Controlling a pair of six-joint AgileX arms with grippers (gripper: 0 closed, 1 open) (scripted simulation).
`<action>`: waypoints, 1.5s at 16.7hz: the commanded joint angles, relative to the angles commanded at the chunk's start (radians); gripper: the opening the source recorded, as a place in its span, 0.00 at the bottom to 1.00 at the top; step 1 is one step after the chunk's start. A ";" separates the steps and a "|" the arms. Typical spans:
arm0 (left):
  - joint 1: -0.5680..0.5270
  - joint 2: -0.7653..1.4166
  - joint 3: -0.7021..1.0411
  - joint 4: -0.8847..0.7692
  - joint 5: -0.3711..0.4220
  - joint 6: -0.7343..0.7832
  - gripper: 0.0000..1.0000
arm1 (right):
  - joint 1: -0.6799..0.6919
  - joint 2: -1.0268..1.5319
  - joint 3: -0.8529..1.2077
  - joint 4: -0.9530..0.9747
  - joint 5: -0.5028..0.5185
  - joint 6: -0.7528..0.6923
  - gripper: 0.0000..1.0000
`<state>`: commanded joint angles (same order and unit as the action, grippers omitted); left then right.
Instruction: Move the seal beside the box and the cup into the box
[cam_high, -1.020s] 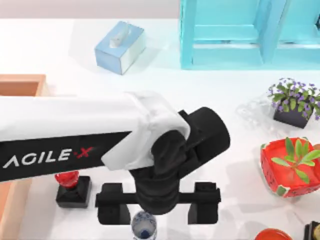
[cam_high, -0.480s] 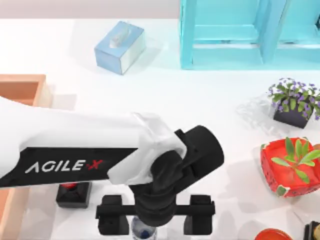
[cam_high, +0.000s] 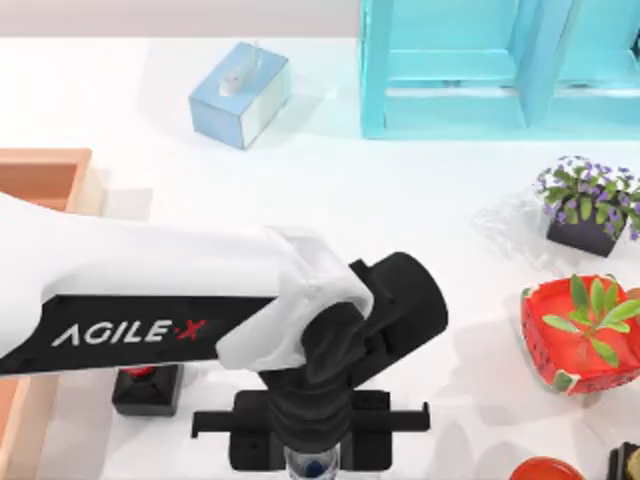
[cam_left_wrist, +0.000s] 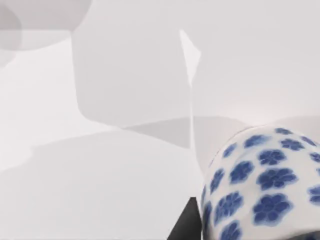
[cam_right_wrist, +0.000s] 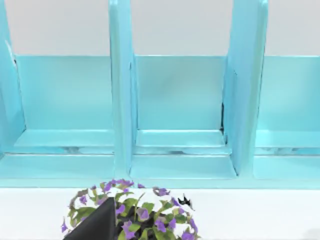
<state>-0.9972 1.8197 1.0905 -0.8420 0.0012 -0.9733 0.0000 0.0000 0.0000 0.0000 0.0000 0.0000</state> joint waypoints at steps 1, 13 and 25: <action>0.000 0.000 0.000 0.000 0.000 0.000 0.25 | 0.000 0.000 0.000 0.000 0.000 0.000 1.00; 0.000 -0.001 0.001 0.000 0.000 0.001 0.00 | 0.000 0.000 0.000 0.000 0.000 0.000 1.00; 0.236 -0.395 -0.003 -0.391 0.000 0.230 0.00 | 0.000 0.000 0.000 0.000 0.000 0.000 1.00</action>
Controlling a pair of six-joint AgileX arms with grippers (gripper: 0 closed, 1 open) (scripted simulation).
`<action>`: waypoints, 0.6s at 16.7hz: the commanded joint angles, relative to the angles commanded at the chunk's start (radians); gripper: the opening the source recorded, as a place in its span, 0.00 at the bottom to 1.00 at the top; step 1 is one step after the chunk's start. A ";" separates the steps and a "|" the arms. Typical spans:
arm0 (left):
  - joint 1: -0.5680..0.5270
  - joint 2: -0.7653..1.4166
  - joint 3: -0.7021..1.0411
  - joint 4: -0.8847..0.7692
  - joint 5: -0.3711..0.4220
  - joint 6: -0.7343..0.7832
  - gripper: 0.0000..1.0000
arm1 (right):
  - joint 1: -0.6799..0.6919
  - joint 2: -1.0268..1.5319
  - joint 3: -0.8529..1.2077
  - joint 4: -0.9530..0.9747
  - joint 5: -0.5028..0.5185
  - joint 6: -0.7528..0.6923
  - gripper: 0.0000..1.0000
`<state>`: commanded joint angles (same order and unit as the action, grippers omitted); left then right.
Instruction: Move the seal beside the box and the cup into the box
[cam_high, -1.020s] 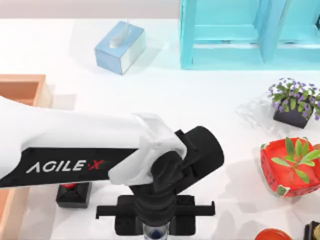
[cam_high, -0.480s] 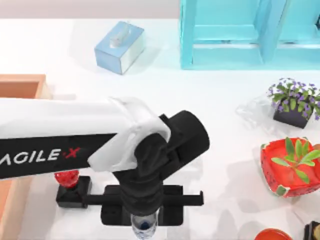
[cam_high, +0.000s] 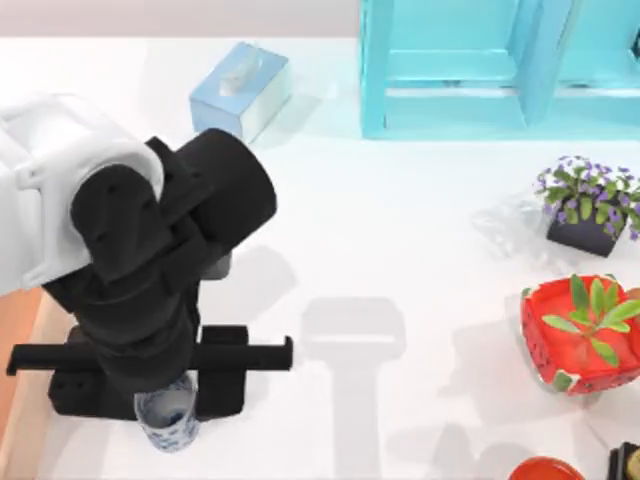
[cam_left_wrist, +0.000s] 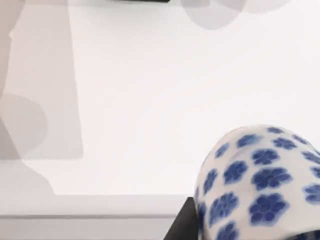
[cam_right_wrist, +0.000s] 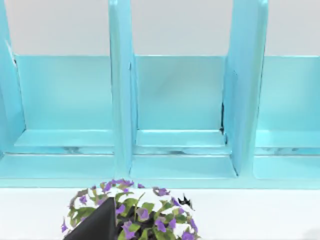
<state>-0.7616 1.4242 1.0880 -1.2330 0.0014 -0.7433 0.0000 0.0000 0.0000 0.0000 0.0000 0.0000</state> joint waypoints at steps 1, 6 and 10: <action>0.003 -0.003 0.000 -0.003 0.000 0.003 0.00 | 0.000 0.000 0.000 0.000 0.000 0.000 1.00; 0.010 0.000 0.003 -0.002 -0.001 0.015 0.00 | 0.000 0.000 0.000 0.000 0.000 0.000 1.00; 0.141 0.001 0.015 -0.005 -0.003 0.146 0.00 | 0.000 0.000 0.000 0.000 0.000 0.000 1.00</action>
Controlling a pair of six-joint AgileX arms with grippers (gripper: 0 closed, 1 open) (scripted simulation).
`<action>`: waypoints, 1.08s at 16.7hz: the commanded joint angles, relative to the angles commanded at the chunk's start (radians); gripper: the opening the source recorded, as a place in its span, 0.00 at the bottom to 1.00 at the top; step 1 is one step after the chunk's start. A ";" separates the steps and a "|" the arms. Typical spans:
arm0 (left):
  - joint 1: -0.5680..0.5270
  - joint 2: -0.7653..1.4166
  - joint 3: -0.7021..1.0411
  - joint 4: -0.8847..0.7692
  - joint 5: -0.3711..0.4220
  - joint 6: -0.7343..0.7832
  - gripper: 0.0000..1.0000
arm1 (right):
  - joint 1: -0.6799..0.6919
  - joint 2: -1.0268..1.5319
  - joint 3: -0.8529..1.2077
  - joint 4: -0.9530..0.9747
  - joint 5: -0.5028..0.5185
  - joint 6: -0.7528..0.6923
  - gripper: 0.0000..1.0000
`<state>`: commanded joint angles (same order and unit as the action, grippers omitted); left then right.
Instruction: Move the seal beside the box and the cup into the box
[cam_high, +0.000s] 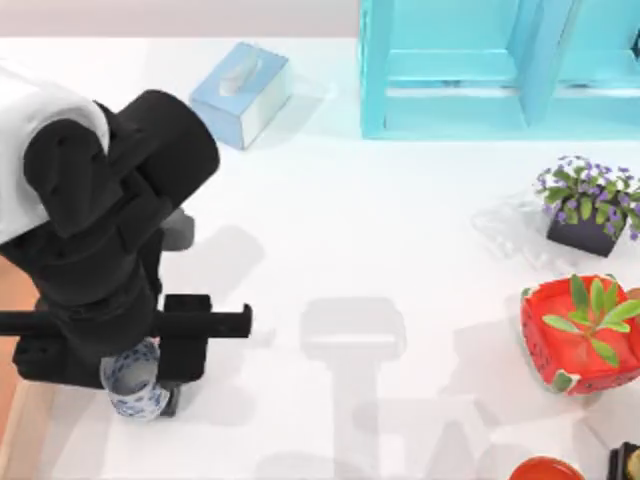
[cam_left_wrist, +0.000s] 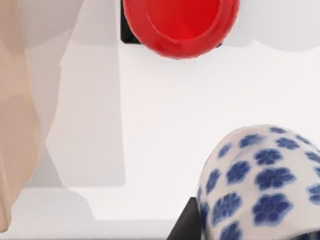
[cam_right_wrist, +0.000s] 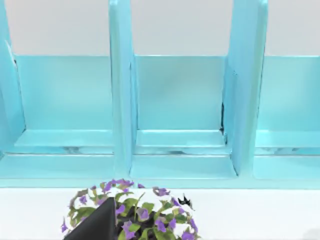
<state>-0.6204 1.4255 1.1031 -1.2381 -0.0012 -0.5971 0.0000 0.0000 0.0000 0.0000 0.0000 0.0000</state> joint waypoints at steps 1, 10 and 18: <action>0.052 0.001 0.004 -0.001 0.000 0.052 0.00 | 0.000 0.000 0.000 0.000 0.000 0.000 1.00; 0.660 0.020 0.002 0.009 0.000 0.661 0.00 | 0.000 0.000 0.000 0.000 0.000 0.000 1.00; 1.016 0.022 -0.020 0.027 0.000 1.016 0.00 | 0.000 0.000 0.000 0.000 0.000 0.000 1.00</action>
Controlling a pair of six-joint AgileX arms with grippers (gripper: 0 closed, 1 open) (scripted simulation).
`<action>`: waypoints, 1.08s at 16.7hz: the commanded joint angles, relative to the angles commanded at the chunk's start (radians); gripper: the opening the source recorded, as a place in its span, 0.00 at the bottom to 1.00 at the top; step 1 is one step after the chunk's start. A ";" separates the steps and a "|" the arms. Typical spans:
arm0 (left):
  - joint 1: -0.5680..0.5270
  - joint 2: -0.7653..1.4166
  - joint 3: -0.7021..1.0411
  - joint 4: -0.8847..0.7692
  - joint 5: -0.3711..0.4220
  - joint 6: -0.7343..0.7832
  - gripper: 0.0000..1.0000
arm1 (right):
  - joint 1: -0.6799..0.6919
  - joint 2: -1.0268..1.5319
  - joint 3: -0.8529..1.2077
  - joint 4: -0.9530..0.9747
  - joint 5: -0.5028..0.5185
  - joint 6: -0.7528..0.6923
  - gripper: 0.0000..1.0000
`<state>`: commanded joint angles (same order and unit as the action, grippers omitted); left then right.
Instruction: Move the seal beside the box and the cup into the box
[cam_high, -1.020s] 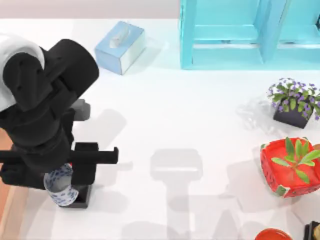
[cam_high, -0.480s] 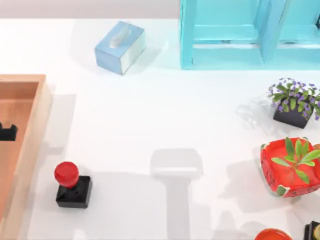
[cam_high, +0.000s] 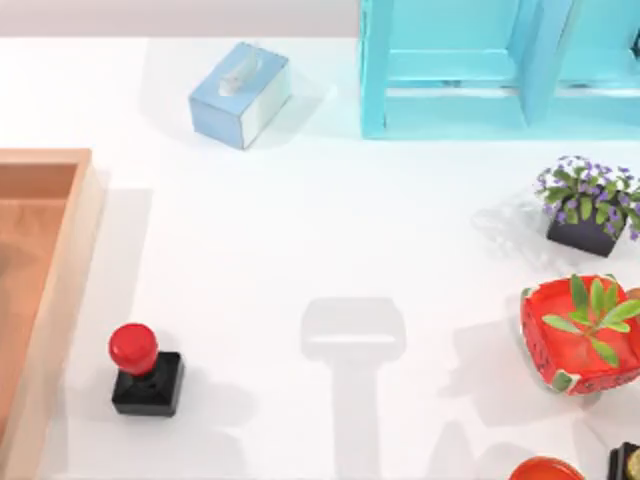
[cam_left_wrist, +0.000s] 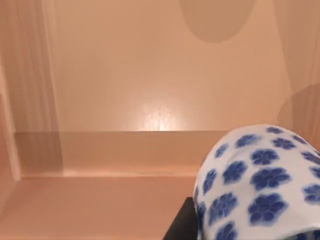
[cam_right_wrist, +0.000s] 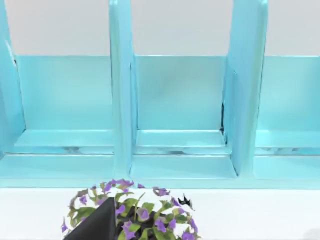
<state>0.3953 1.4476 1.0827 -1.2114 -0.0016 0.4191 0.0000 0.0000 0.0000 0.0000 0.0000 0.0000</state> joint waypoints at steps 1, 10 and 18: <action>0.005 0.000 0.000 0.000 0.000 0.005 0.00 | 0.000 0.000 0.000 0.000 0.000 0.000 1.00; 0.005 0.024 -0.085 0.114 -0.002 0.008 0.00 | 0.000 0.000 0.000 0.000 0.000 0.000 1.00; 0.011 0.067 -0.206 0.273 0.000 0.012 0.00 | 0.000 0.000 0.000 0.000 0.000 0.000 1.00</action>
<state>0.4067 1.5147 0.8766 -0.9380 -0.0017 0.4314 0.0000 0.0000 0.0000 0.0000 0.0000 0.0000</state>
